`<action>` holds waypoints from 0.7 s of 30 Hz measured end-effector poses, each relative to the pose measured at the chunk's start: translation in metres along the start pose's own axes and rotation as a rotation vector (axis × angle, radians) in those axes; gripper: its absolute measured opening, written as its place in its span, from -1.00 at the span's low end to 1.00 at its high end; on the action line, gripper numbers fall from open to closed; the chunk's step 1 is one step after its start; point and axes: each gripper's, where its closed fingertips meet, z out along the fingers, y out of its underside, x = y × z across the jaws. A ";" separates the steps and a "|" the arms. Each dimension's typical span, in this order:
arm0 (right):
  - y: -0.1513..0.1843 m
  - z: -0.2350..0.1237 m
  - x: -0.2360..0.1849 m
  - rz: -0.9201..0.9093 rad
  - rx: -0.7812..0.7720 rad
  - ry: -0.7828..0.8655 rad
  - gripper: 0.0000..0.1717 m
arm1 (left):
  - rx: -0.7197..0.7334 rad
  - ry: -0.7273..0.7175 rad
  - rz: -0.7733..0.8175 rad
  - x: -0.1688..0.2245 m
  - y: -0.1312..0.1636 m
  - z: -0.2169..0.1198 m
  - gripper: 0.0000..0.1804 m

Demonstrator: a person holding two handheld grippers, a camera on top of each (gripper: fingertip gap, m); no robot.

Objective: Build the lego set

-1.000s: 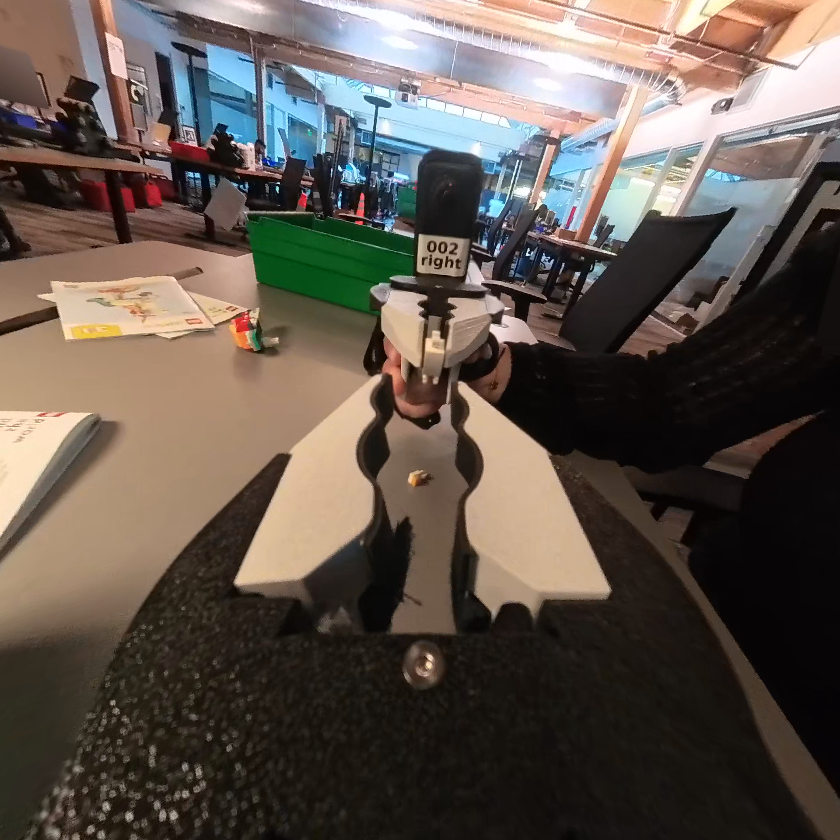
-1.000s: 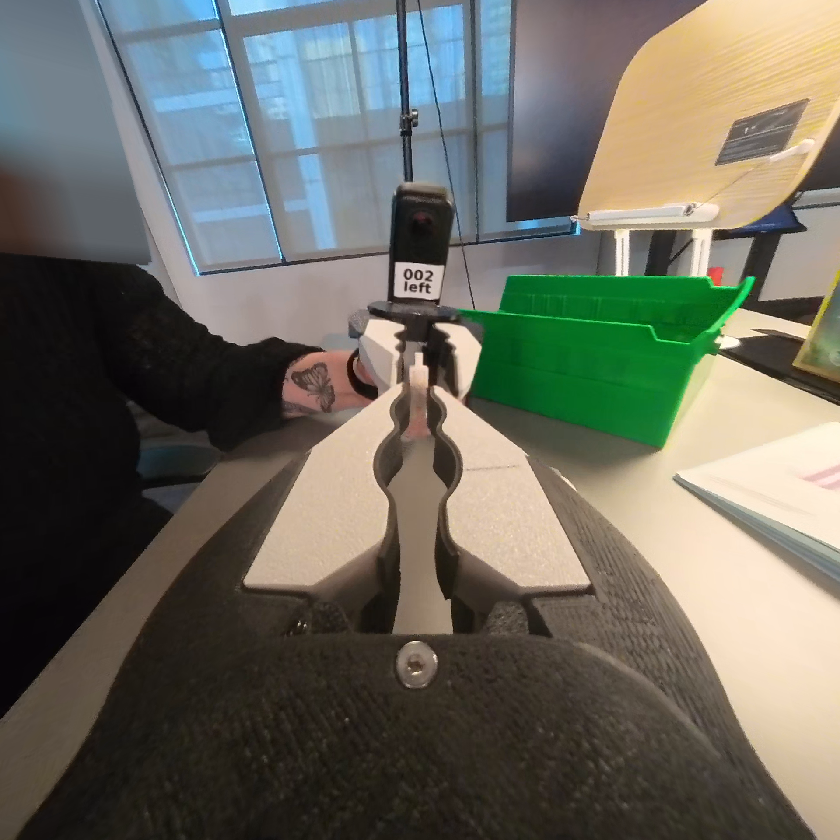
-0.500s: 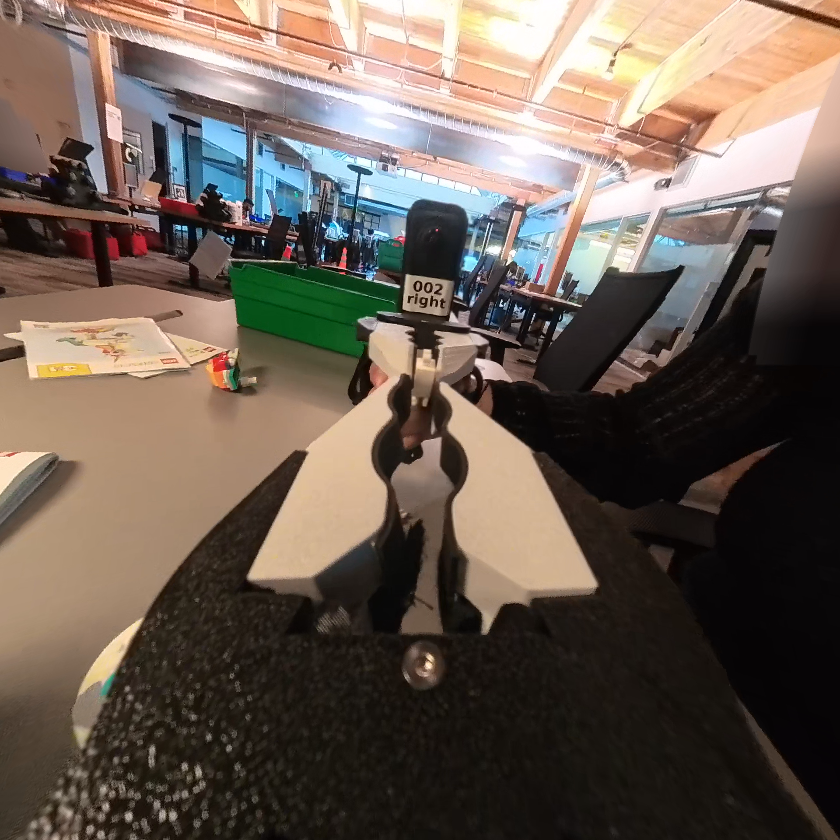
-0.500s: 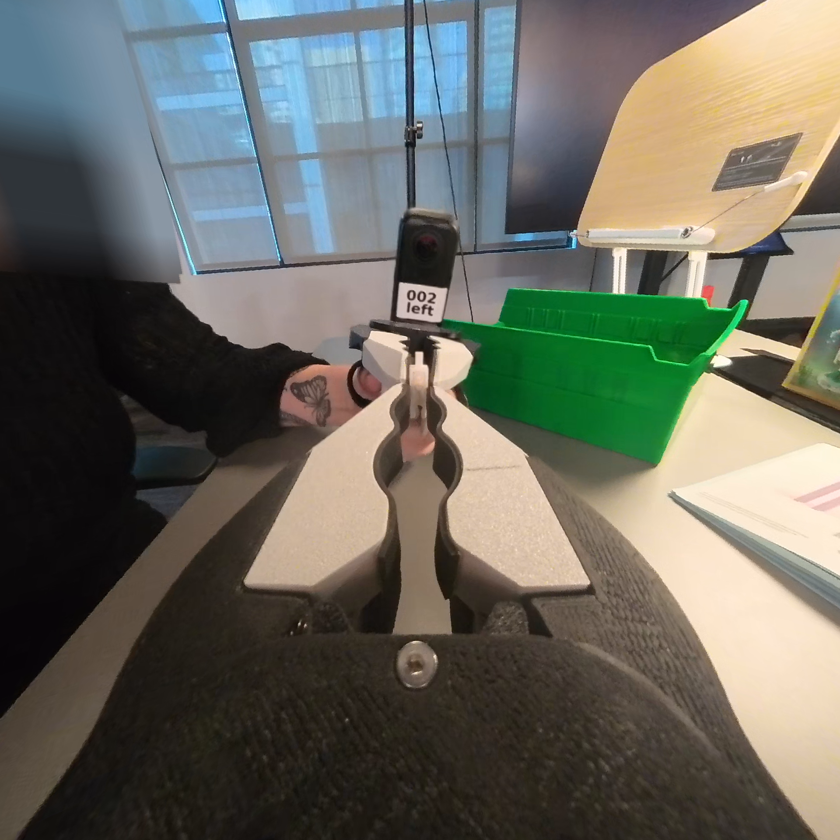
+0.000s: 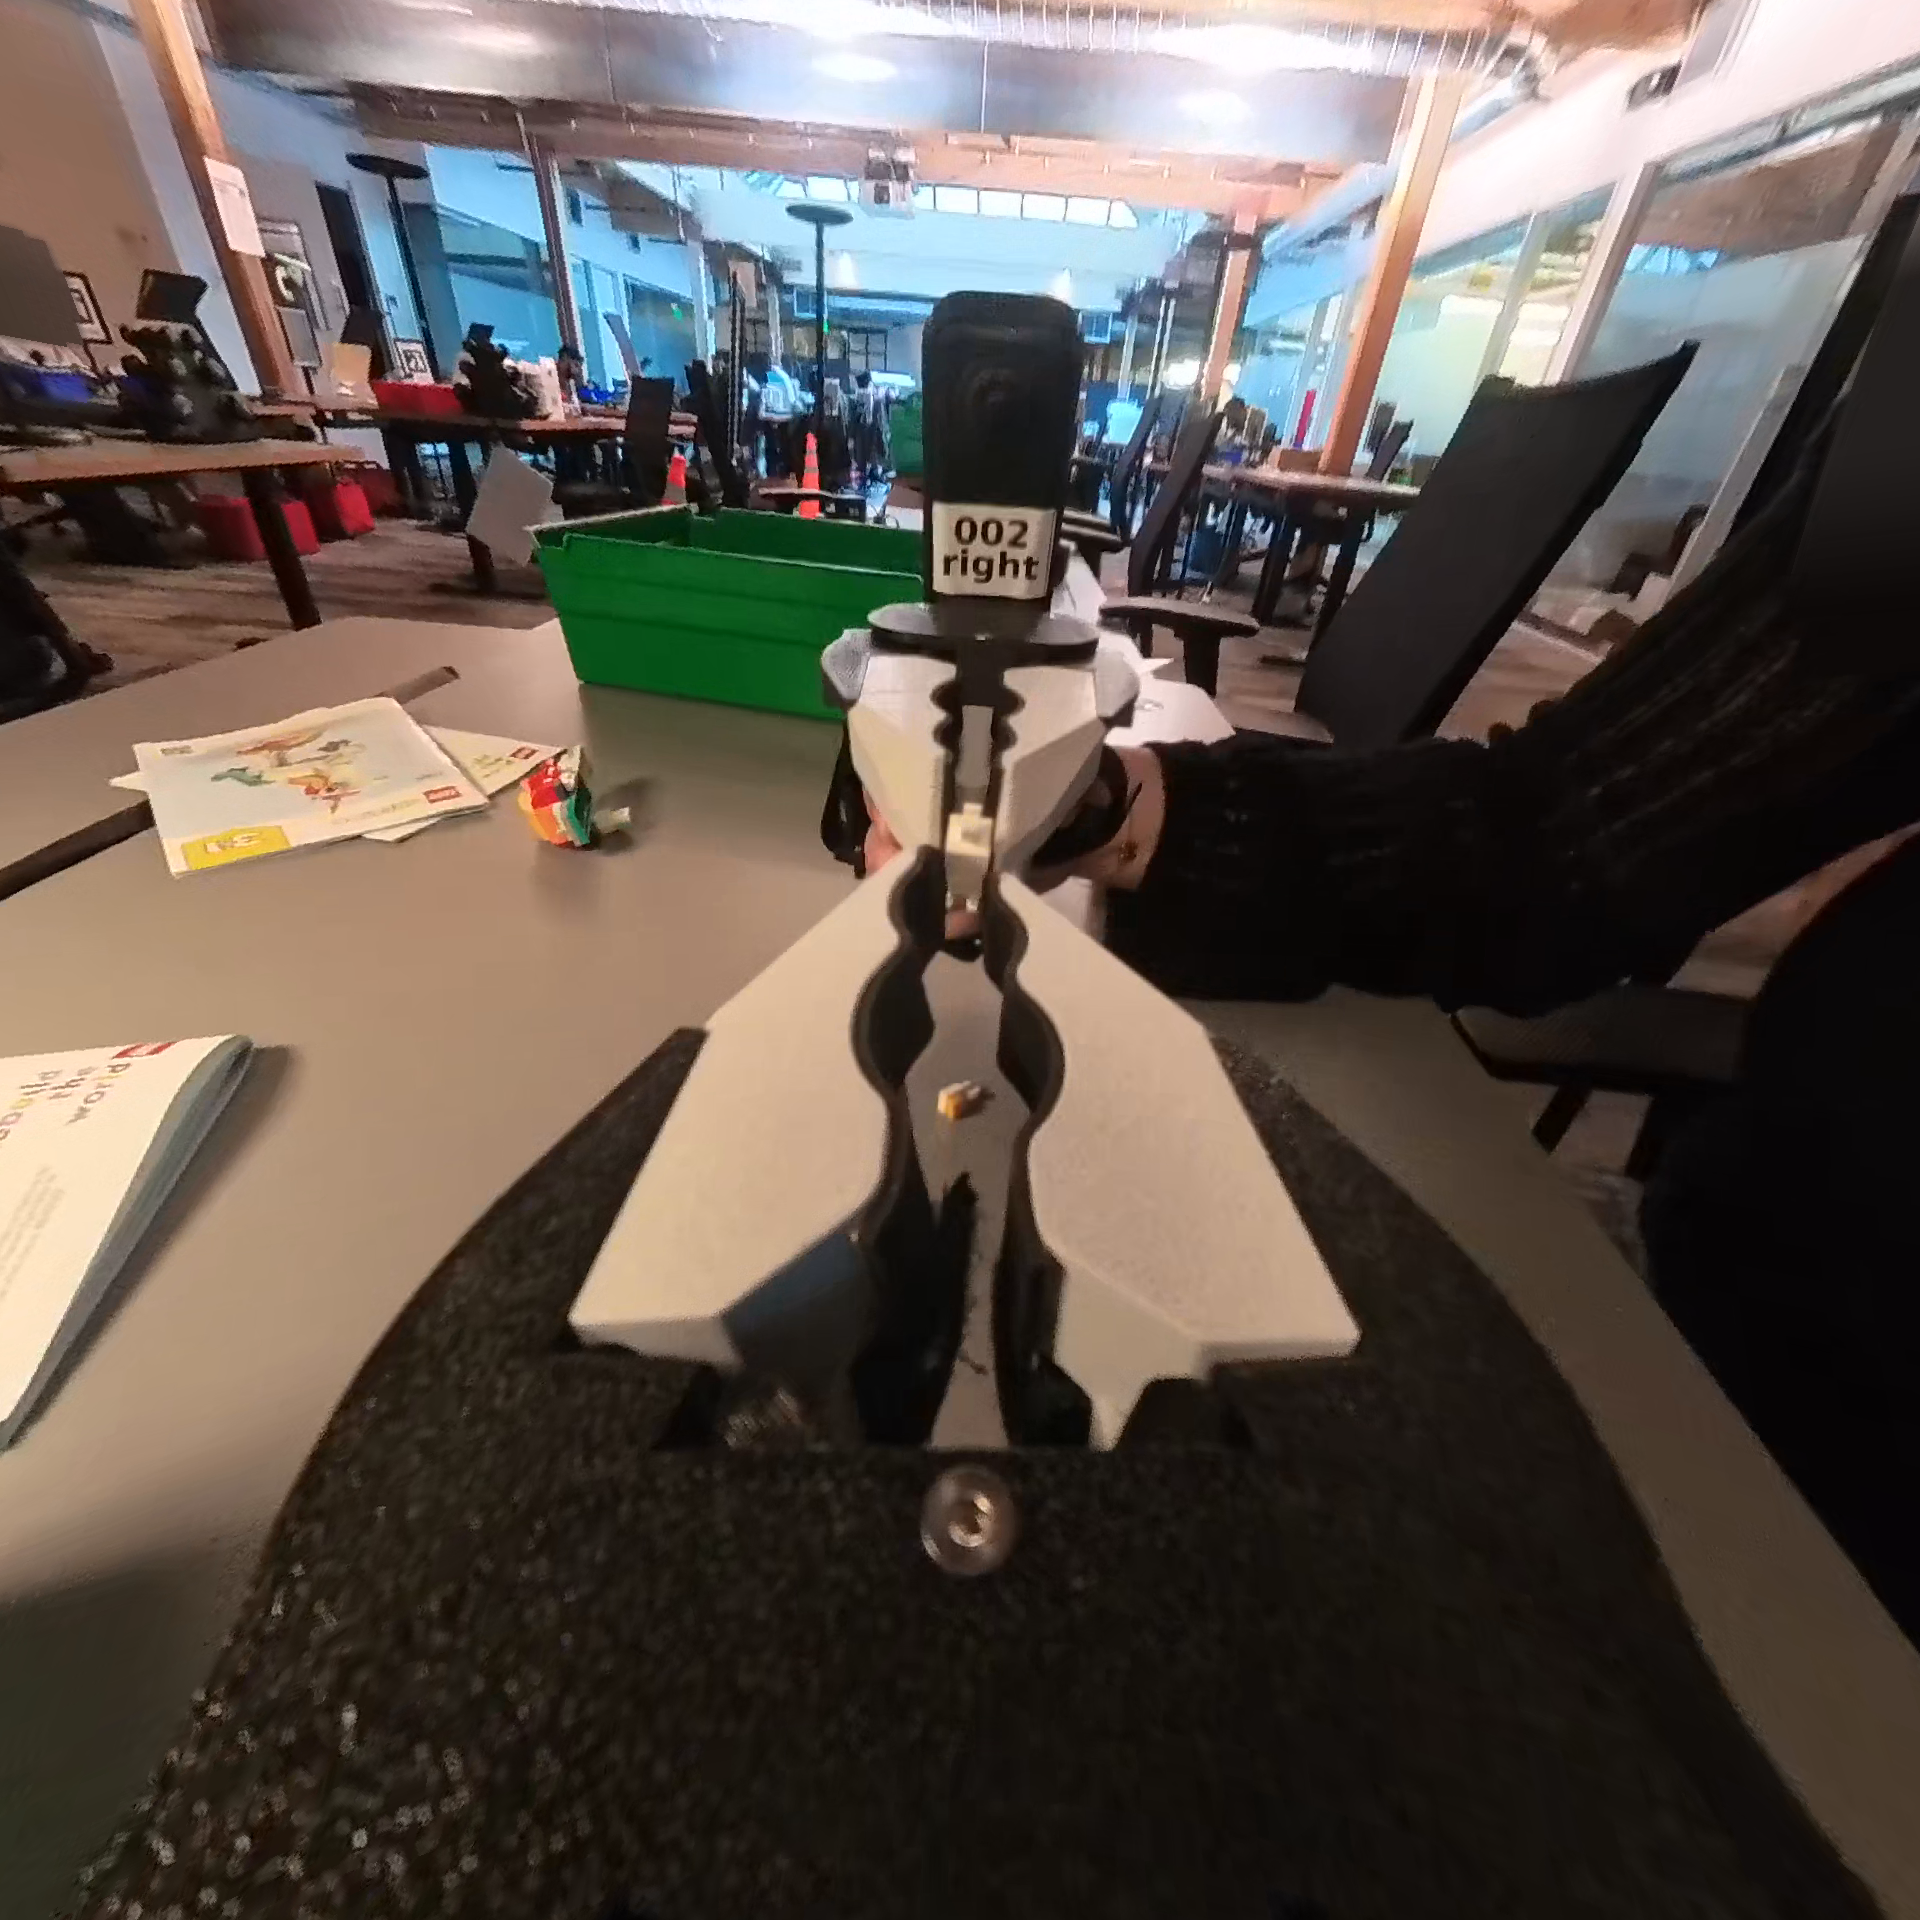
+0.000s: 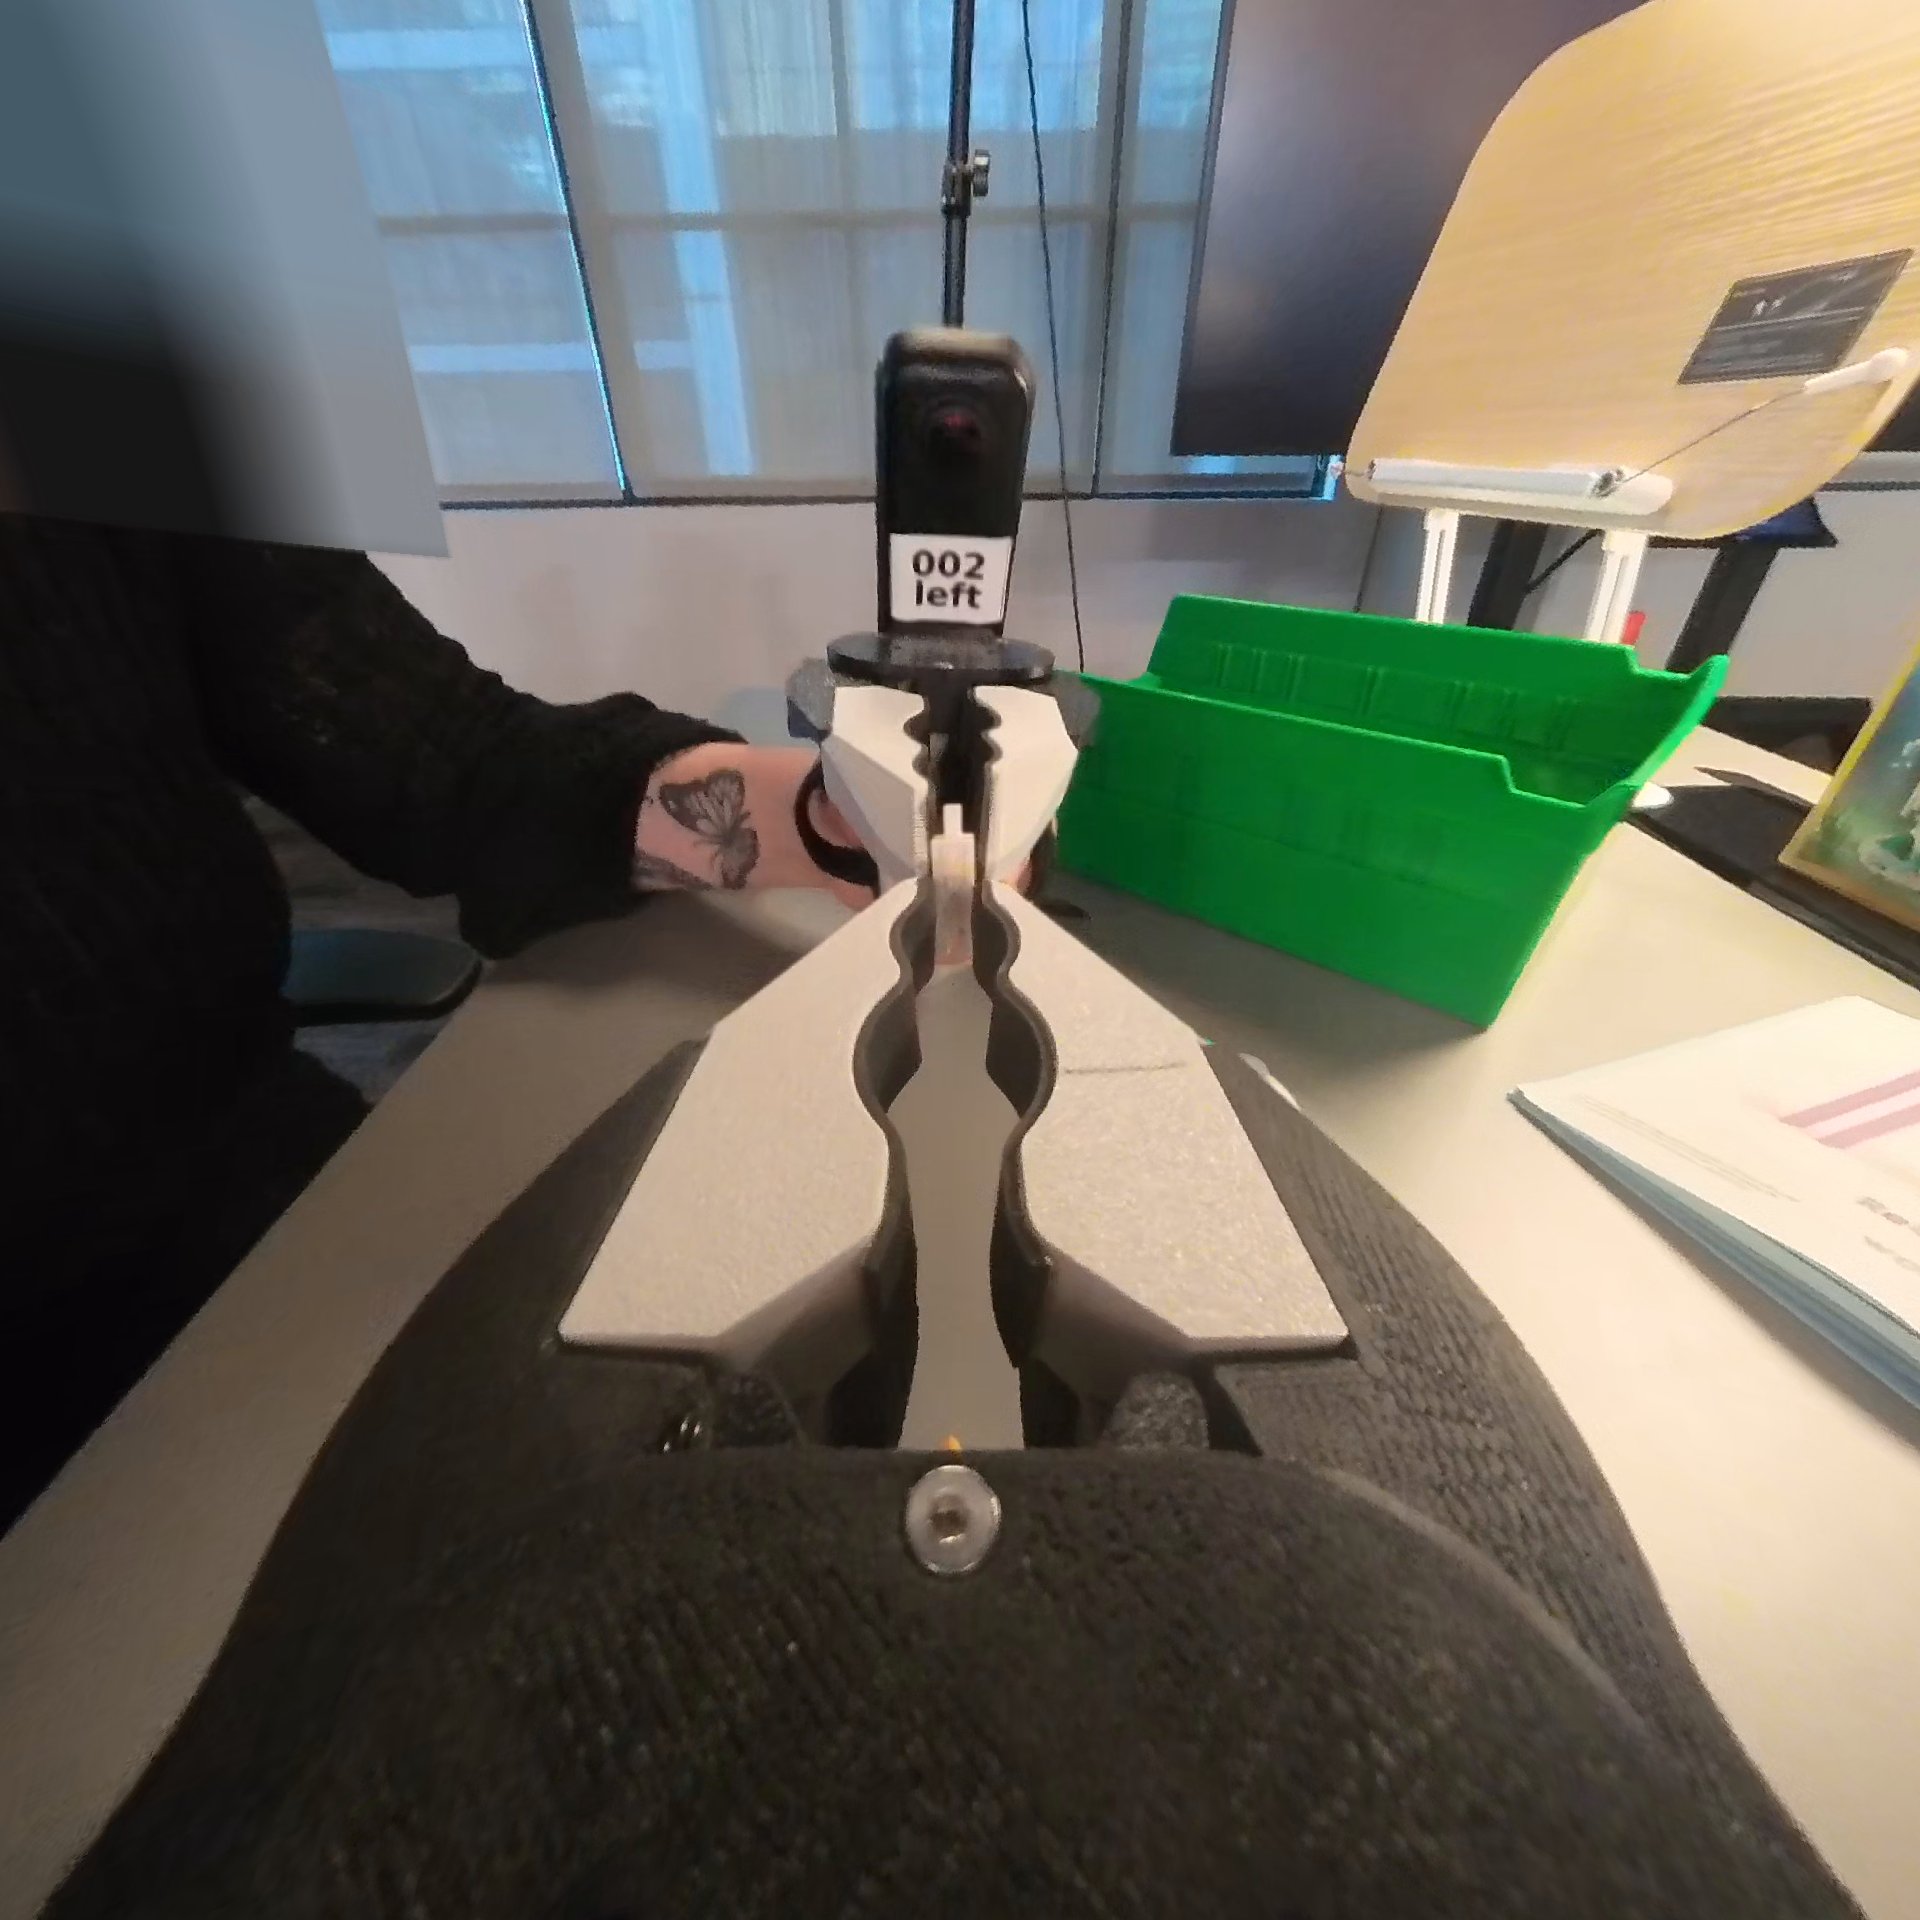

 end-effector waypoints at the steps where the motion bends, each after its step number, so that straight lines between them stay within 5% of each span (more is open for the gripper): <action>1: 0.000 0.000 -0.001 -0.002 -0.003 -0.004 -0.95 | -0.011 0.004 0.008 0.001 0.000 -0.001 -0.96; 4: 0.002 -0.002 0.000 -0.023 -0.018 0.007 -0.95 | -0.058 -0.015 0.043 0.000 0.005 -0.004 -0.96; 7: -0.046 -0.066 0.027 -0.034 0.212 0.175 -0.96 | -0.006 -0.147 0.025 -0.022 -0.002 -0.043 -0.97; 9: -0.049 -0.092 0.035 -0.045 0.223 0.255 -0.96 | -0.014 -0.170 -0.014 -0.026 0.006 -0.049 -0.97; 17: -0.002 -0.039 0.034 0.011 0.020 0.192 -0.95 | -0.043 -0.234 0.022 -0.029 0.008 -0.034 -0.96; 19: -0.002 -0.034 0.036 0.017 0.047 0.194 -0.95 | -0.003 -0.362 0.104 -0.040 -0.017 -0.051 -0.96; 21: -0.001 -0.031 0.038 0.023 0.064 0.198 -0.95 | 0.019 -0.652 0.203 -0.065 -0.053 -0.089 -0.96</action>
